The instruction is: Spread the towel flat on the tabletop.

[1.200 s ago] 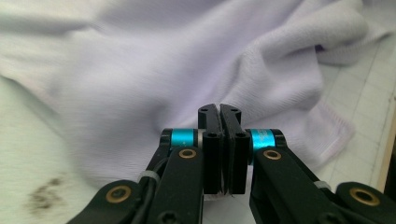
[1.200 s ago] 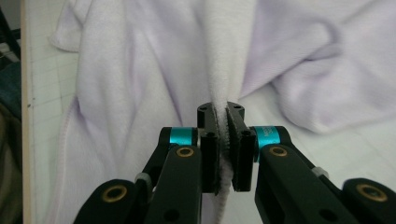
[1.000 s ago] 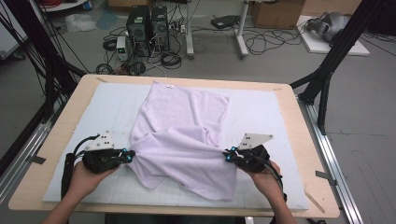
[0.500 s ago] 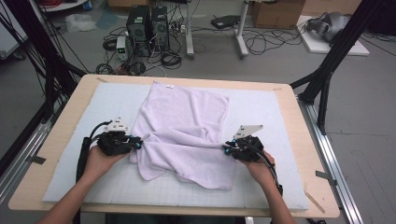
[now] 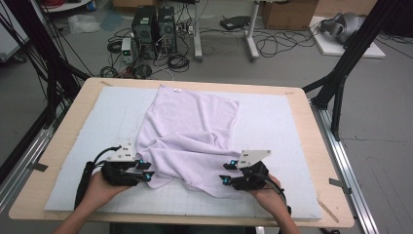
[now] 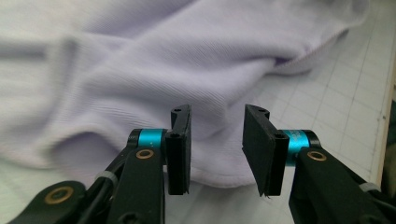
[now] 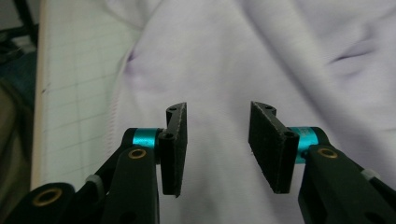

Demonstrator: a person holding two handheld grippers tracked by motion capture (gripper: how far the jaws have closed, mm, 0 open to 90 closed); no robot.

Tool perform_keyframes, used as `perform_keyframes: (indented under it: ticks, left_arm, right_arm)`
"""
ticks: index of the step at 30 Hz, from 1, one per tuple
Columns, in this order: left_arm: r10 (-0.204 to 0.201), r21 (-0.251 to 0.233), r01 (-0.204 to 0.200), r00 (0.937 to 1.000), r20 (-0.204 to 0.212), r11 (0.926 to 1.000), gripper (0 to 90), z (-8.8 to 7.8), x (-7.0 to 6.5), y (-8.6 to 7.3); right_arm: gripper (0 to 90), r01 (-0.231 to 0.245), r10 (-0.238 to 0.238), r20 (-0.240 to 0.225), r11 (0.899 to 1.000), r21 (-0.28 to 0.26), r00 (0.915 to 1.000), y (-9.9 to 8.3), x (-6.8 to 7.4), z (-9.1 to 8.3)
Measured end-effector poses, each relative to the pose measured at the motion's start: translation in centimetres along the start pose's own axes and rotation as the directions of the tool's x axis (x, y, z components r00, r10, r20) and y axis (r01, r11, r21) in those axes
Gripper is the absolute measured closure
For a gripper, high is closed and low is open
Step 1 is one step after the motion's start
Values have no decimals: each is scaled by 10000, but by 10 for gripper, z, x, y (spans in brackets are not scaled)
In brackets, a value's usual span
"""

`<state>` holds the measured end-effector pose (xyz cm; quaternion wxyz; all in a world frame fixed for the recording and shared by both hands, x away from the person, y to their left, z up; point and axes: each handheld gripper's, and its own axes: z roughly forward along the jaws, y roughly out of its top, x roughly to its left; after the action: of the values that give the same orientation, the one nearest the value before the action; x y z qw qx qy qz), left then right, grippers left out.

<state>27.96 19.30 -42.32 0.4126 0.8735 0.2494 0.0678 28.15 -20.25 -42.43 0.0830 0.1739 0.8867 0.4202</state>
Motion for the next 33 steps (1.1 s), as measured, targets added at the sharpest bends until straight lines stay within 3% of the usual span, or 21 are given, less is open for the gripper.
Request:
perform_keyframes:
  ticks: [3,5,7,9,13,17,21,24,28,30,31,33]
  left_arm:
    - [140,472,-153,9996,264,9988,606,14,-4,-3]
    - [329,529,-338,9993,175,9980,614,20,-7,-6]
    - [368,502,-364,9993,-78,9981,724,20,-7,-5]
    - [293,610,-297,9995,66,9977,863,21,-5,-3]
    - [543,763,-541,9985,-6,9956,881,17,-5,-1]
    - [234,433,-220,9992,-319,9988,882,-3,1,-7]
    - [56,228,-43,9983,-585,9997,885,-29,5,-15]
    - [-79,20,80,9983,-576,10000,885,-46,5,-21]
    - [-164,-215,148,9969,-774,9997,880,-54,5,-21]
    - [-323,-299,301,9967,-750,9991,803,-51,6,-20]
    - [-385,-383,367,9981,-487,9986,717,-49,6,-19]
    - [-271,-404,264,9995,-151,9988,655,-45,5,-18]
  right_arm:
    - [560,195,-182,-332,9990,405,9993,-2,4,11]
    - [564,277,-246,-471,9974,661,9986,-3,4,17]
    - [579,334,-285,-487,9940,1040,9984,-5,5,23]
    - [613,271,-228,-520,9960,853,9984,-5,6,24]
    - [846,503,-435,-762,9946,907,9961,-4,7,23]
    - [864,382,-297,-950,9953,890,9950,-5,4,23]
    - [869,381,-308,-826,9953,890,9961,-5,4,20]
    - [870,412,-346,-829,9960,792,9960,-6,5,15]
    - [869,292,-270,-626,9990,345,9977,-4,5,8]
    - [860,296,-283,-489,9992,264,9984,-2,4,6]
    - [837,290,-281,-346,9993,237,9990,-1,4,4]
    - [764,113,-109,-352,9999,116,9993,-3,4,2]
